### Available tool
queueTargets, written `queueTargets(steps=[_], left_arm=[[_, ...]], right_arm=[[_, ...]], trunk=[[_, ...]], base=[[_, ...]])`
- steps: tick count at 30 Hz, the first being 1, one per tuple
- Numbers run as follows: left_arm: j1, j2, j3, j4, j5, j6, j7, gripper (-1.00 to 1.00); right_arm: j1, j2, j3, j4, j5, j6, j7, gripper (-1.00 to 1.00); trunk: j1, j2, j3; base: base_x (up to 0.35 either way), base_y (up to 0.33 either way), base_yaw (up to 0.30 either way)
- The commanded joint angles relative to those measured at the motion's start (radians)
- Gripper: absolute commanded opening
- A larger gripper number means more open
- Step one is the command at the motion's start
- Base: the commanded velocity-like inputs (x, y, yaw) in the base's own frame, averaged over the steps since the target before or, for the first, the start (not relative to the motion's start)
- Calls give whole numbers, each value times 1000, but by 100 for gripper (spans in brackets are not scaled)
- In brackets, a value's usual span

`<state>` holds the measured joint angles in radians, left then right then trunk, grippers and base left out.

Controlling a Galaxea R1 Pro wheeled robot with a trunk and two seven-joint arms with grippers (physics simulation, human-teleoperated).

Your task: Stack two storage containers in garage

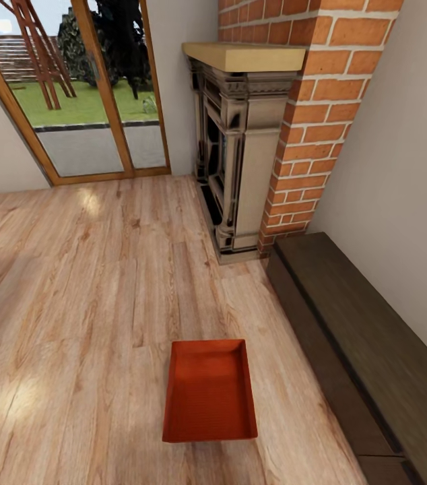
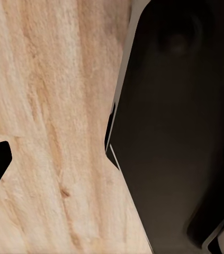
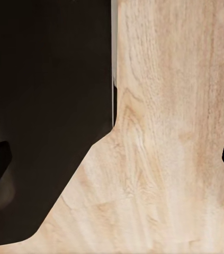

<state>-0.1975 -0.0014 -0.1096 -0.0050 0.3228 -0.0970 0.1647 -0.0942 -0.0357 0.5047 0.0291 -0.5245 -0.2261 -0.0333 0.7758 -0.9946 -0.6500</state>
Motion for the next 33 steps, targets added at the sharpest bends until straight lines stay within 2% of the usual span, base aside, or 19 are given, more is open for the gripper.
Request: queueTargets(steps=[1, 21, 33], left_arm=[[0, 0, -9, 0, 9, -3, 2, 100], [0, 0, -9, 0, 9, -3, 2, 100], [0, 0, -8, 0, 8, -3, 2, 100]], right_arm=[[-1, 0, 10, 3, -6, -4, 0, 100], [-1, -1, 12, 3, -5, -4, 0, 100], [-1, -1, 9, 2, -8, -9, 0, 100]], trunk=[[0, 0, -2], [0, 0, -32], [0, 0, -33]], base=[[0, 0, 0], [0, 0, 0], [0, 0, 0]])
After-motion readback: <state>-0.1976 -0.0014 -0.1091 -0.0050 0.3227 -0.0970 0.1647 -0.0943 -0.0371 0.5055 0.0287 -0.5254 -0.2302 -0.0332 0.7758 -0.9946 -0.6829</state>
